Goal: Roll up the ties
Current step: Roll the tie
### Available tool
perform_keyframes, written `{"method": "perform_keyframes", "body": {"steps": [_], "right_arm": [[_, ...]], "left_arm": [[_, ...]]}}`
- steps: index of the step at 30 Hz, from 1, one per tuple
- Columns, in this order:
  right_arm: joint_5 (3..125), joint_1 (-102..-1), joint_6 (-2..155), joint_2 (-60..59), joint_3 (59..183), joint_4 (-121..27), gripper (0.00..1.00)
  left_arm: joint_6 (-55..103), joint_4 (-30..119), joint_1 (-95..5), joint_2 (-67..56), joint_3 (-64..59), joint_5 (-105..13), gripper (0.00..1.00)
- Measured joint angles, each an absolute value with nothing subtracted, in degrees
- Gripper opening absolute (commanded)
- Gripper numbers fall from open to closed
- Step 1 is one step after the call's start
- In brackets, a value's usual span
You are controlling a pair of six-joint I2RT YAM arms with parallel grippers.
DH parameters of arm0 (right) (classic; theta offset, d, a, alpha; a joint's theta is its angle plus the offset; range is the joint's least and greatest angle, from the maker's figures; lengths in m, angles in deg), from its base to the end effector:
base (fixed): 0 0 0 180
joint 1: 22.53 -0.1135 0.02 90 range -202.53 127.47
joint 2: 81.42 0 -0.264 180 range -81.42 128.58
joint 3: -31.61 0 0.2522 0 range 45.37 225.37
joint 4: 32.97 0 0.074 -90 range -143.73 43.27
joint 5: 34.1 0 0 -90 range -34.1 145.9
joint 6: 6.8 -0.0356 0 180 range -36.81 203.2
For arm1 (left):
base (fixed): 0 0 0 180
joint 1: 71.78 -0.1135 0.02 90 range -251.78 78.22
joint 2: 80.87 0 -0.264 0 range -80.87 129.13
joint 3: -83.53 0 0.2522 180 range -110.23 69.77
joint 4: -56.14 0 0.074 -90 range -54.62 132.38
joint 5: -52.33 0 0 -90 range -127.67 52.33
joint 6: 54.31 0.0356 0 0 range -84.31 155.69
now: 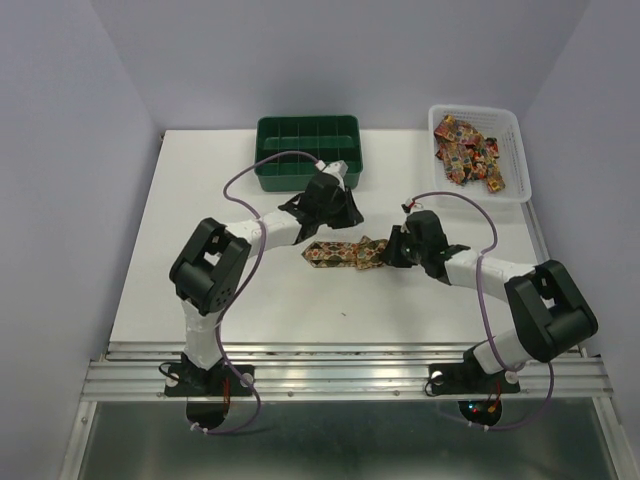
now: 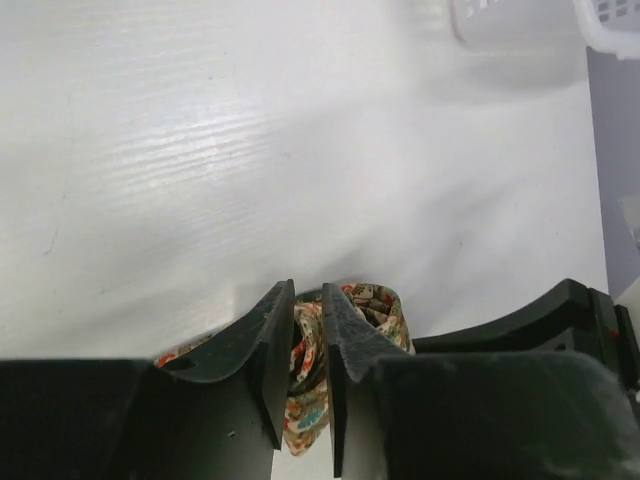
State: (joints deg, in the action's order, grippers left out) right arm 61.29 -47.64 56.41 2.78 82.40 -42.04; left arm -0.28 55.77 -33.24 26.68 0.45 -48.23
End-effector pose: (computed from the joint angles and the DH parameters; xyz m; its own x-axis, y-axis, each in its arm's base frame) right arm 0.2562 0.1238 0.1634 -0.7646 0.1372 -0.6298 -0.1575 0.9077 0.3890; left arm 0.3308 -0.2718 0.2150 -0.7021 -0.1789 -0.6892 0.4080 0.6922 -0.5953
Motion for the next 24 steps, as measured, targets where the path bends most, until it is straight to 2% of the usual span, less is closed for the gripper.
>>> {"method": "perform_keyframes", "body": {"steps": [9,17,18,23,24], "right_arm": [[61.26,-47.64,55.08,3.11,82.4,-41.98,0.29],[60.87,-47.64,51.56,3.07,82.4,-42.0,0.32],[60.81,-47.64,50.92,3.07,82.4,-42.0,0.36],[60.72,-47.64,48.1,3.07,82.4,-41.8,0.39],[60.63,-47.64,47.56,3.07,82.4,-41.8,0.42]], "left_arm": [[3.61,52.86,-31.95,35.95,-4.75,-51.93,0.22],[5.29,52.44,-31.38,36.67,-5.98,-53.55,0.19],[5.51,52.44,-31.36,36.67,-5.98,-53.76,0.18],[6.82,52.68,-31.14,36.67,-5.98,-54.9,0.16],[7.04,52.77,-31.12,36.67,-5.98,-55.05,0.15]]}}
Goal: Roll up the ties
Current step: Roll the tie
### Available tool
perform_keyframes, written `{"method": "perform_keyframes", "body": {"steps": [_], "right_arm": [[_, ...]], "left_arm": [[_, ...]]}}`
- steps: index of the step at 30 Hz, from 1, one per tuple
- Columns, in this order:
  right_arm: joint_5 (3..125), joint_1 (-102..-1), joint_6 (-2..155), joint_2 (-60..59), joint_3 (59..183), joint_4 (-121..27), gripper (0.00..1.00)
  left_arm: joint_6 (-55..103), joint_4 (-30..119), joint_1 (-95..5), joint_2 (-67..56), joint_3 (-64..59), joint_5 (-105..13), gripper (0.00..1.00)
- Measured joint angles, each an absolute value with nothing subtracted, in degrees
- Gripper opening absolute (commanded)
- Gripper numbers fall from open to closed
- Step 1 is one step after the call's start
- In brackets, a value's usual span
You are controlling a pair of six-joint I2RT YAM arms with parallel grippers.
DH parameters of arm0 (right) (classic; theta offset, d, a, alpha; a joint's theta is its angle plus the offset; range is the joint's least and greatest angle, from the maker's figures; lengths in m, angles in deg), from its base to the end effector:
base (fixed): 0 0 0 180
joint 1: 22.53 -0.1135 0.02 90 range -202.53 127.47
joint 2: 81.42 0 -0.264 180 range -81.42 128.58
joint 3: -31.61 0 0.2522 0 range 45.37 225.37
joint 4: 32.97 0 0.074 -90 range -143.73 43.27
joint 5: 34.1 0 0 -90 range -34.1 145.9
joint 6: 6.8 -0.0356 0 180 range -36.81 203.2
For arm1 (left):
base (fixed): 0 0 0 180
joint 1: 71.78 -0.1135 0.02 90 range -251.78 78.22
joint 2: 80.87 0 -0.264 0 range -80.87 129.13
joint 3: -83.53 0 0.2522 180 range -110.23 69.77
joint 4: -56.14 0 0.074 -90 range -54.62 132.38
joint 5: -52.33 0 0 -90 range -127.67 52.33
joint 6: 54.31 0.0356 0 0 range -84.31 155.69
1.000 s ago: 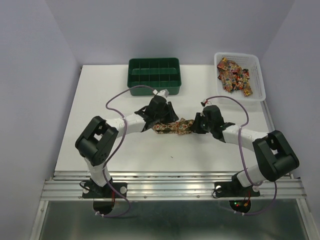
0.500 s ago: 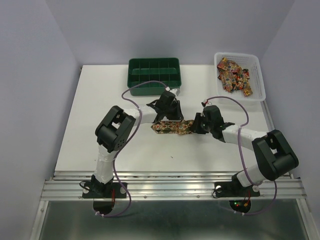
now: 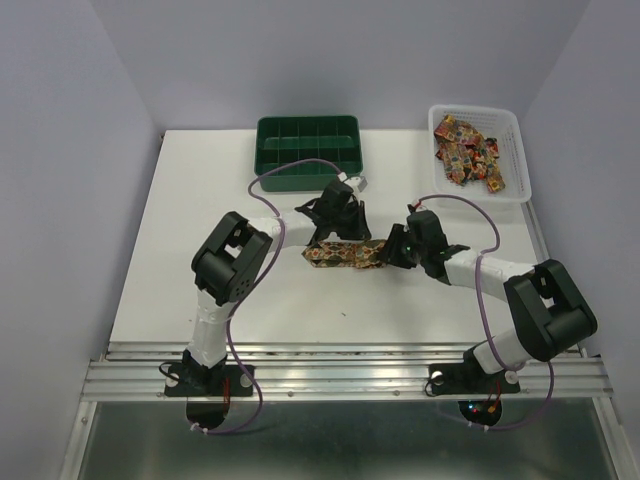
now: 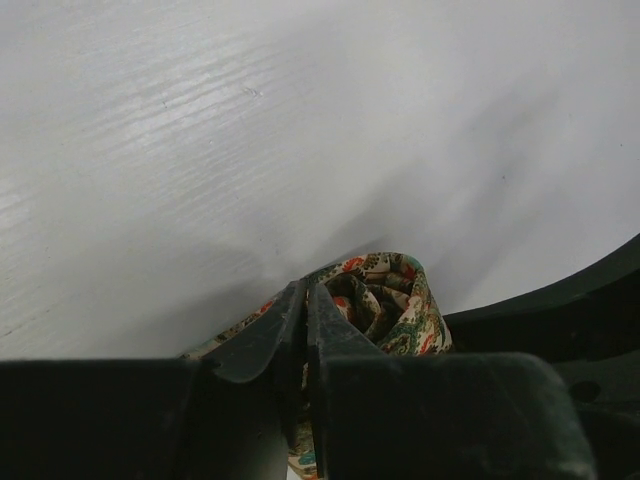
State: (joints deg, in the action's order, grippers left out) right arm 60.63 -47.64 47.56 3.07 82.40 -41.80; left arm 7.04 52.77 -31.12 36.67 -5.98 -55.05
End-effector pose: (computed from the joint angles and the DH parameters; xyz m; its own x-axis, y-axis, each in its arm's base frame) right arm 0.2570 0.1237 0.1623 -0.7759 0.2777 -0.5664 -0.0318 0.8796 0.4747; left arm 0.3396 -0.3057 0.1728 -0.7377 0.0305 -0.6744 0.5259 0.6523 -0.5458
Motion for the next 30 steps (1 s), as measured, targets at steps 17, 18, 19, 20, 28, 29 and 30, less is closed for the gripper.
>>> {"method": "perform_keyframes", "body": {"steps": [17,18,19,20,28,29,30], "right_arm": [[59.01,-47.57,43.91,3.09,82.4,-41.08,0.46],[59.01,-47.48,43.91,3.09,82.4,-41.04,0.46],[59.04,-47.44,43.91,3.09,82.4,-40.95,0.46],[59.1,-47.31,43.91,3.09,82.38,-40.71,0.46],[60.48,-46.85,43.97,3.09,82.38,-39.73,0.46],[60.87,-46.8,44.06,3.09,82.38,-39.71,0.45],[61.13,-46.8,44.17,3.13,82.38,-39.66,0.45]], "left_arm": [[8.46,55.04,-32.01,36.8,-4.69,-59.93,0.05],[8.48,55.66,-32.25,36.8,-4.08,-60.87,0.04],[8.53,55.9,-32.41,36.8,-3.77,-61.37,0.05],[8.68,56.18,-32.58,36.8,-3.44,-62.27,0.05],[10.12,58.24,-32.95,37.13,-3.09,-68.63,0.05],[10.19,58.41,-33.0,37.3,-3.09,-69.11,0.05],[10.3,58.54,-33.04,37.48,-3.09,-69.57,0.05]]}}
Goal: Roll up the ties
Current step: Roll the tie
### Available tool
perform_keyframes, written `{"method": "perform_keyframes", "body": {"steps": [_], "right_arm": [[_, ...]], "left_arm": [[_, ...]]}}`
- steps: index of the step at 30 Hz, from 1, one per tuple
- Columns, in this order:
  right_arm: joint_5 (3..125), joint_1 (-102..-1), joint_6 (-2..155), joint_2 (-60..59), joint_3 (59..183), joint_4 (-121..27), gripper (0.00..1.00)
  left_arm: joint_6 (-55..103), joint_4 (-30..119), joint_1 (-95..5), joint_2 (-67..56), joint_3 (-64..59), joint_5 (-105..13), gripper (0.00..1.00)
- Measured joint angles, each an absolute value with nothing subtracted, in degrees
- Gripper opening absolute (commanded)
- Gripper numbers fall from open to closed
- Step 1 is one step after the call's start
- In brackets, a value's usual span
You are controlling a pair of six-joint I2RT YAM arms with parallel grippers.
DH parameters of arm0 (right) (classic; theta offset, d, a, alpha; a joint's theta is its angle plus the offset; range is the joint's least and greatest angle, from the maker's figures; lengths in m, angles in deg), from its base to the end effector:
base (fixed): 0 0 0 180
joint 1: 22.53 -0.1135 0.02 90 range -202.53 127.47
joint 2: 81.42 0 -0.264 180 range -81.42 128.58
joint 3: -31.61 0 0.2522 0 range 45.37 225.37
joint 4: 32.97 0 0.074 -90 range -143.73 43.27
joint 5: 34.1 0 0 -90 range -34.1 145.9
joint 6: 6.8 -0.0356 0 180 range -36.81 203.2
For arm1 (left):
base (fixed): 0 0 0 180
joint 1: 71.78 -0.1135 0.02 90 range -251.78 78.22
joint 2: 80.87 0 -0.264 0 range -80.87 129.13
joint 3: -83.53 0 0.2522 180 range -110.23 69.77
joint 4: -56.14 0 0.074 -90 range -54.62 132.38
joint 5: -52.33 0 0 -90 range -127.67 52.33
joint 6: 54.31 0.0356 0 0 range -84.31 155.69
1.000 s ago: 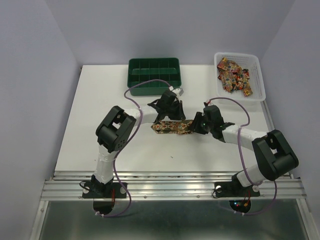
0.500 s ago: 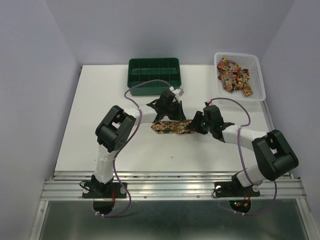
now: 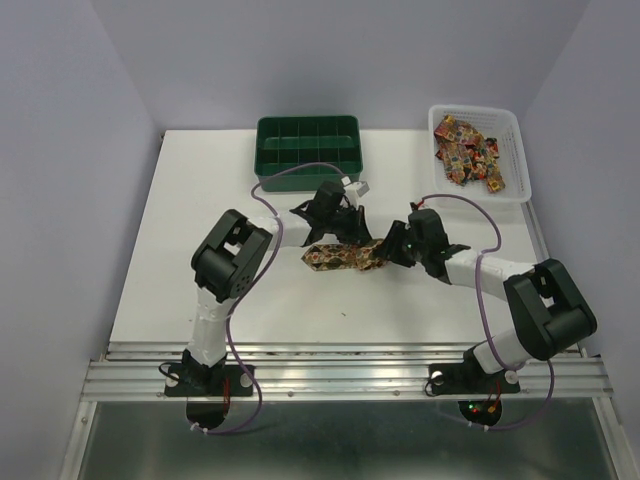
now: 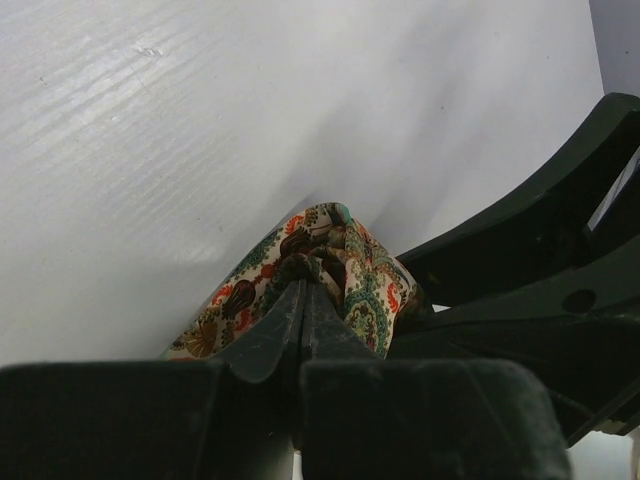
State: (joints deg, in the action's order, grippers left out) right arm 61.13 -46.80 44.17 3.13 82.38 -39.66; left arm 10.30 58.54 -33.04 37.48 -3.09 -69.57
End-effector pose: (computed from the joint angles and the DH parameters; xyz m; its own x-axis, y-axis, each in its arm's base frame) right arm 0.2610 0.1213 0.1650 -0.7572 0.3465 -0.5537 0.0055 0.8511 0.5250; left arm 0.3398 -0.2967 0.1621 -0.7270 0.1166 -0.6766 0.6408 0.4692 -0.6077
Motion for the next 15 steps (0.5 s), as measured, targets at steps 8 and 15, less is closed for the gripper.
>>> {"method": "perform_keyframes", "body": {"steps": [8,15], "right_arm": [[62.34,-46.59,44.5,4.23,82.38,-39.01,0.44],[62.4,-46.59,44.61,4.95,82.38,-38.07,0.42]], "left_arm": [[10.41,59.24,-33.67,39.01,-3.09,-71.8,0.05],[10.41,57.93,-34.33,39.01,-3.12,-71.71,0.1]]}}
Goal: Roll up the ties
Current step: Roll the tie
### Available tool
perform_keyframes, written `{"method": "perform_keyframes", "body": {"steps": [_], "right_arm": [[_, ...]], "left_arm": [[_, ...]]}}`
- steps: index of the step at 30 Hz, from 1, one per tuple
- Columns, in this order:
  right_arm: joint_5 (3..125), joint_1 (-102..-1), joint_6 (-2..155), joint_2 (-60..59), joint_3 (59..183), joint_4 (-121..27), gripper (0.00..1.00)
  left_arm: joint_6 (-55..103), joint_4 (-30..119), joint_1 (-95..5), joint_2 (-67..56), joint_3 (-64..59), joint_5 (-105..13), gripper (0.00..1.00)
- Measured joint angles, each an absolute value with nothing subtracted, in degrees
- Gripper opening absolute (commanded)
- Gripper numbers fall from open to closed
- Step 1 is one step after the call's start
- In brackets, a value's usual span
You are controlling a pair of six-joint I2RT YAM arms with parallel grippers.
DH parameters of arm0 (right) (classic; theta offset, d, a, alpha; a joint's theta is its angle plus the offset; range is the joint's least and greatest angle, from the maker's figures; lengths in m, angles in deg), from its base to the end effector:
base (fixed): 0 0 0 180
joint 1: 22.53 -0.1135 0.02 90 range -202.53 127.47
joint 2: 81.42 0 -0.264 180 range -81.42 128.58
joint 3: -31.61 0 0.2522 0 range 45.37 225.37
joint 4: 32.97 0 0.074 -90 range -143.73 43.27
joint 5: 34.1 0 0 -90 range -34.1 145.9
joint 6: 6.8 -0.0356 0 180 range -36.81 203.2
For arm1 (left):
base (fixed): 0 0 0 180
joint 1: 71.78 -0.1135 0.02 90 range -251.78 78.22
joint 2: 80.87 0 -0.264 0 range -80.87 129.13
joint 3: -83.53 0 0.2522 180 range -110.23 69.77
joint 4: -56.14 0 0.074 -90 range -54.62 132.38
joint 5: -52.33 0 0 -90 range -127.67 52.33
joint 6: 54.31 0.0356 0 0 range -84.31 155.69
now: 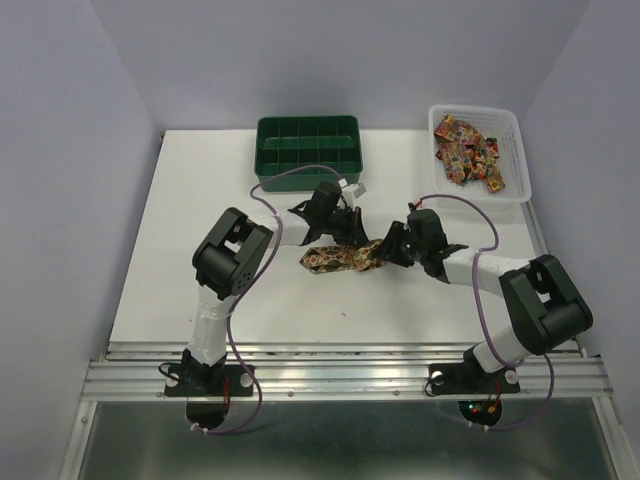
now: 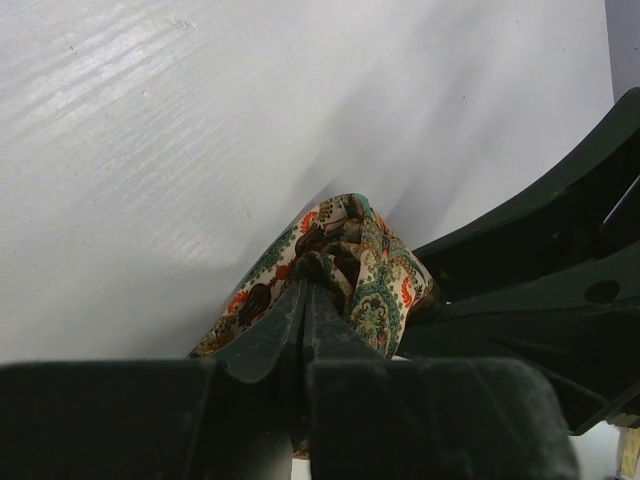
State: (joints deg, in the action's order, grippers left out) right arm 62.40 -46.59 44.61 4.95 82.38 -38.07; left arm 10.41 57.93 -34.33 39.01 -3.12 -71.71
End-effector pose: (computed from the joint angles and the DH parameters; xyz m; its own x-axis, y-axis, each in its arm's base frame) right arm 0.2643 0.1224 0.1588 -0.7670 0.3363 -0.5465 -0.0065 0.8476 0.5306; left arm 0.3458 -0.2899 0.1502 -0.7515 0.1299 -0.6468 0.6216 0.4677 -0.6284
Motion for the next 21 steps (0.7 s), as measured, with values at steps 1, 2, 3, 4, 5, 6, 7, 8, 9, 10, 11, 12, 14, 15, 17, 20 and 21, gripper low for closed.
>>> {"method": "perform_keyframes", "body": {"steps": [1,2,3,4,5,6,7,8,9,10,11,12,14,15,17,20,21], "right_arm": [[62.42,-46.59,44.61,5.19,82.38,-37.83,0.45],[62.53,-46.59,44.63,5.41,82.38,-37.63,0.46],[62.58,-46.59,44.63,5.45,82.38,-37.61,0.48],[62.64,-46.56,44.72,5.45,82.38,-37.59,0.55],[62.82,-46.59,44.83,5.45,82.34,-37.59,0.55],[63.01,-46.56,44.8,5.45,82.27,-37.54,0.55],[63.08,-46.56,44.98,5.39,82.19,-37.56,0.55],[63.21,-46.56,44.89,5.06,81.88,-37.59,0.55],[63.23,-46.56,44.8,4.38,81.44,-37.52,0.55],[63.25,-46.56,44.78,3.92,81.11,-37.39,0.55],[63.25,-46.56,44.72,3.35,80.83,-37.39,0.55],[63.28,-46.56,44.56,2.89,80.66,-37.3,0.55],[63.25,-46.56,44.41,2.41,80.57,-37.19,0.55],[63.25,-46.56,44.37,2.41,80.57,-37.17,0.55],[63.25,-46.56,44.37,2.61,80.59,-37.1,0.55],[63.28,-46.56,44.37,3.57,80.59,-36.82,0.54],[63.3,-46.56,44.37,4.1,80.59,-36.69,0.54]], "left_arm": [[10.41,57.75,-34.42,39.01,-3.12,-71.71,0.1],[10.43,57.54,-34.48,39.01,-3.14,-71.69,0.1],[10.45,57.34,-34.53,39.01,-3.22,-71.71,0.08],[10.54,57.1,-34.53,39.01,-3.38,-71.69,0.06],[10.69,56.84,-34.53,39.01,-3.55,-71.69,0.05],[10.82,56.57,-34.53,39.01,-3.71,-71.71,0.03],[10.87,56.29,-34.53,39.01,-3.84,-71.69,0.02],[10.93,56.2,-34.53,39.01,-3.88,-71.71,0.0],[11.04,56.14,-34.53,39.01,-3.88,-71.73,0.0],[11.04,56.12,-34.53,39.01,-3.88,-71.73,0.0],[11.06,56.03,-34.53,39.01,-3.88,-71.73,0.0],[11.13,55.98,-34.53,39.01,-3.88,-71.73,0.0],[11.24,55.85,-34.53,39.01,-3.88,-71.84,0.0],[11.3,55.87,-34.53,39.01,-3.88,-71.99,0.0],[11.46,55.87,-34.53,39.01,-3.88,-72.39,0.0],[11.72,55.94,-34.53,39.01,-3.88,-73.11,0.0],[11.85,56.05,-34.53,39.01,-3.86,-73.46,0.0]]}}
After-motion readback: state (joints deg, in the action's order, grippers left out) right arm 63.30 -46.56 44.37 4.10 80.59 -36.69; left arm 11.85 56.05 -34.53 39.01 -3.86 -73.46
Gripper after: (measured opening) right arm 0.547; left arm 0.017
